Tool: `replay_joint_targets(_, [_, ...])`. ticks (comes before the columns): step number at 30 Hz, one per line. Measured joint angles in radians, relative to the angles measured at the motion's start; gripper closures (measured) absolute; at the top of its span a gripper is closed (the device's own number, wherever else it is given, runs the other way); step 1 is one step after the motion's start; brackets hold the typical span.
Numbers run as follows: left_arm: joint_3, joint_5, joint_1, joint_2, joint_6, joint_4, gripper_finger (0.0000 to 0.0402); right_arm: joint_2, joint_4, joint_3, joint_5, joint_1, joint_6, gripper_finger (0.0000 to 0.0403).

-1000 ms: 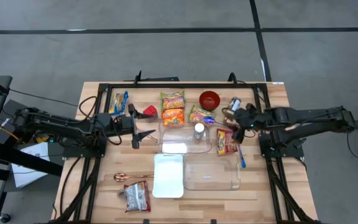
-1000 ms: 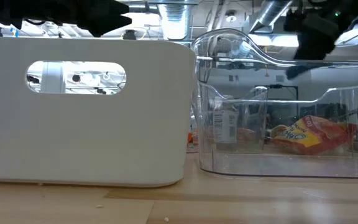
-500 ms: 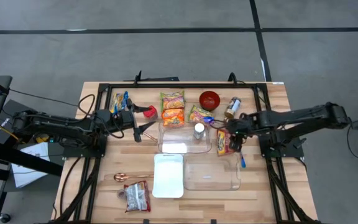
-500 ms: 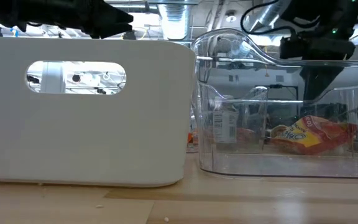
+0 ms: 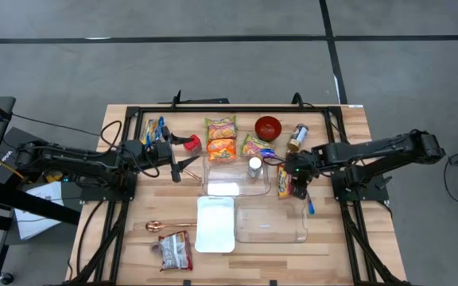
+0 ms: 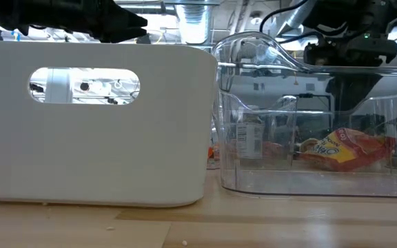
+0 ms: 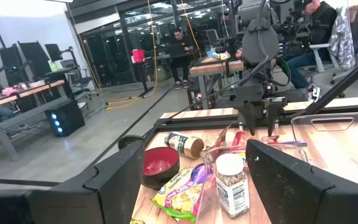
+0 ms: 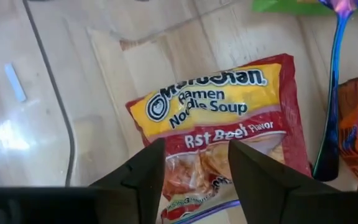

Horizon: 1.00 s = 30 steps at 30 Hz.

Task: Pick & Place Food Item
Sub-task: Put the right red noodle pack into the bottom transparent bin

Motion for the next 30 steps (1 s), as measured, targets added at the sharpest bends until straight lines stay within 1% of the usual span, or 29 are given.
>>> replay_joint_targets(5, [0.0, 0.0, 0.0, 0.0, 0.0, 0.0, 0.0128, 0.0, 0.032, 0.0, 0.001, 0.0, -0.001, 0.0219])
replay_joint_targets(9, [0.0, 0.001, 0.0, 0.0, -0.001, 0.0, 0.0128, 0.0, 0.055, -0.016, 0.0, -0.001, -0.003, 0.0217])
replay_joint_targets(15, [0.0, 0.047, 0.0, 0.0, -0.003, 0.004, 0.0128, 0.0, 0.063, -0.059, 0.0, -0.001, -0.002, 0.0217])
replay_joint_targets(22, [0.0, 0.048, -0.001, 0.0, -0.003, 0.013, 0.0128, 0.0, 0.089, -0.059, 0.0, -0.001, -0.003, 0.0226])
replay_joint_targets(27, [0.0, 0.05, -0.002, 0.0, -0.003, 0.013, 0.0128, 0.002, 0.09, -0.059, 0.0, -0.001, 0.0, 0.024])
replay_joint_targets(30, [0.0, 0.052, -0.002, 0.0, -0.004, 0.013, 0.0128, 0.03, 0.088, -0.058, 0.0, -0.001, -0.001, 0.025])
